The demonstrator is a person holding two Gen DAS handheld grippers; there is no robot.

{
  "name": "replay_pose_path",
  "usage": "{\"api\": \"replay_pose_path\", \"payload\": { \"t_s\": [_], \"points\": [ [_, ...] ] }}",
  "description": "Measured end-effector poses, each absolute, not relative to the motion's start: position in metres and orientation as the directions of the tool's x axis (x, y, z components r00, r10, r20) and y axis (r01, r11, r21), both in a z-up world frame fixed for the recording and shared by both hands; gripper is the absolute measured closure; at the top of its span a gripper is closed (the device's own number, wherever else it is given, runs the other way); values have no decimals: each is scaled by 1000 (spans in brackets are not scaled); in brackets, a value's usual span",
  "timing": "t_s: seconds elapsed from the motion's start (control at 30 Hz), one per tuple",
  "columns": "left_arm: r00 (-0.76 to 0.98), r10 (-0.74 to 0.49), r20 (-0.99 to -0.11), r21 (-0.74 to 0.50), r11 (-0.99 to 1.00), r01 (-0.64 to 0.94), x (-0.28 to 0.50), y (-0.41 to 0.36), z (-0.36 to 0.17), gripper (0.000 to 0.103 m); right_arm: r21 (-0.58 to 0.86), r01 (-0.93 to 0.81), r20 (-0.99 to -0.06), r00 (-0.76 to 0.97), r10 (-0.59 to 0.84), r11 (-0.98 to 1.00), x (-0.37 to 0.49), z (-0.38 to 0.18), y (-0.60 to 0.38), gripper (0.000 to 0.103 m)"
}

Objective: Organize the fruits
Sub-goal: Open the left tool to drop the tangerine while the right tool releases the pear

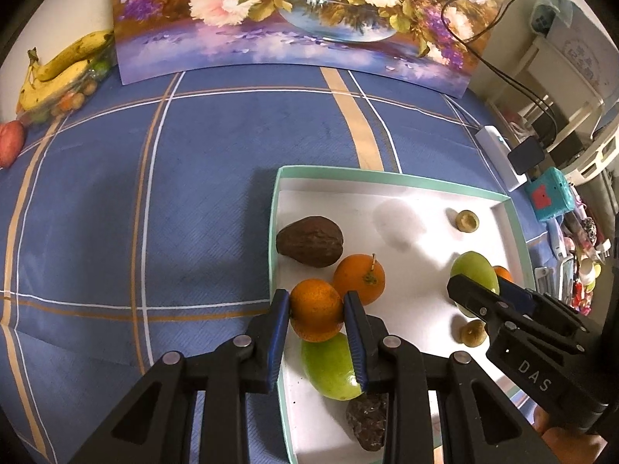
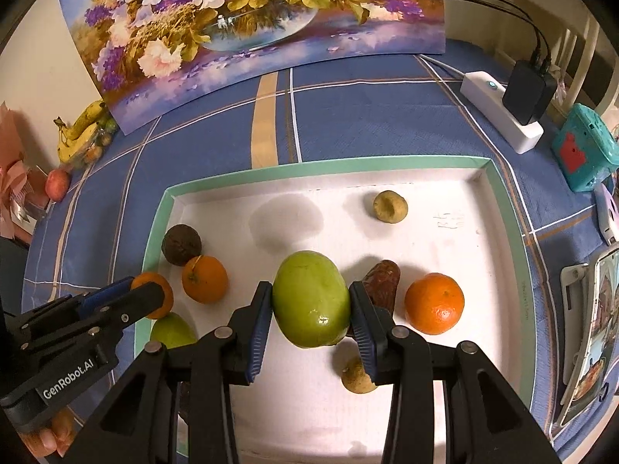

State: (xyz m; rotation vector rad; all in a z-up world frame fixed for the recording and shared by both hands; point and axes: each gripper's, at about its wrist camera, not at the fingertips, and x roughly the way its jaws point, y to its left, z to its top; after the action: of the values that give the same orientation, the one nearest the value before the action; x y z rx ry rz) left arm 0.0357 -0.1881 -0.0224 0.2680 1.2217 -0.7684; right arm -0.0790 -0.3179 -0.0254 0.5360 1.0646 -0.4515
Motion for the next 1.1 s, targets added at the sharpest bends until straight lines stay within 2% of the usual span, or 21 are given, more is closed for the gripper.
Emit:
{"api": "replay_pose_path", "payload": {
  "t_s": [0.33, 0.37, 0.4, 0.47, 0.53, 0.67, 0.73, 0.83, 1.0, 1.03, 1.07, 1.1],
  "points": [
    [126, -420, -899, -253, 731, 633, 40, -172, -8, 69, 177, 579, -911, 403, -90, 796, -76, -26, -313, 61],
    [138, -417, -898, -247, 739, 626, 41, -168, -6, 62, 176, 576, -911, 402, -89, 798, -75, -26, -313, 61],
    [149, -412, -899, -240, 748, 619, 43, -164, -4, 42, 177, 575, -912, 401, -86, 799, -75, -26, -312, 61],
    [188, -393, -900, -213, 773, 597, 46, -152, -2, 24, 173, 571, -914, 396, -85, 802, -73, -27, -310, 61],
    [216, -370, -904, -186, 793, 581, 49, -141, -1, 24, 162, 569, -917, 388, -90, 806, -73, -27, -308, 61],
    [294, -285, -912, -87, 836, 542, 48, -115, 0, 2, 135, 566, -923, 370, -105, 813, -72, -27, -302, 61],
    [320, -277, -906, -68, 841, 536, 45, -102, 4, 2, 128, 567, -920, 374, -115, 814, -75, -25, -299, 59],
    [367, -274, -889, -38, 844, 536, 35, -86, 15, 0, 117, 571, -918, 375, -132, 813, -80, -21, -292, 47],
    [427, -268, -863, 9, 838, 545, 19, -68, 29, 0, 109, 575, -915, 377, -145, 811, -95, -15, -278, 47],
    [429, -275, -860, 7, 835, 550, 16, -65, 30, 0, 107, 575, -913, 381, -149, 811, -98, -12, -274, 41],
    [431, -281, -858, 6, 832, 555, 12, -61, 32, 0, 104, 575, -911, 382, -154, 811, -101, -11, -271, 30],
    [434, -281, -856, 10, 830, 558, 10, -58, 32, 0, 99, 576, -909, 384, -161, 812, -104, -9, -267, 26]
  ]
}}
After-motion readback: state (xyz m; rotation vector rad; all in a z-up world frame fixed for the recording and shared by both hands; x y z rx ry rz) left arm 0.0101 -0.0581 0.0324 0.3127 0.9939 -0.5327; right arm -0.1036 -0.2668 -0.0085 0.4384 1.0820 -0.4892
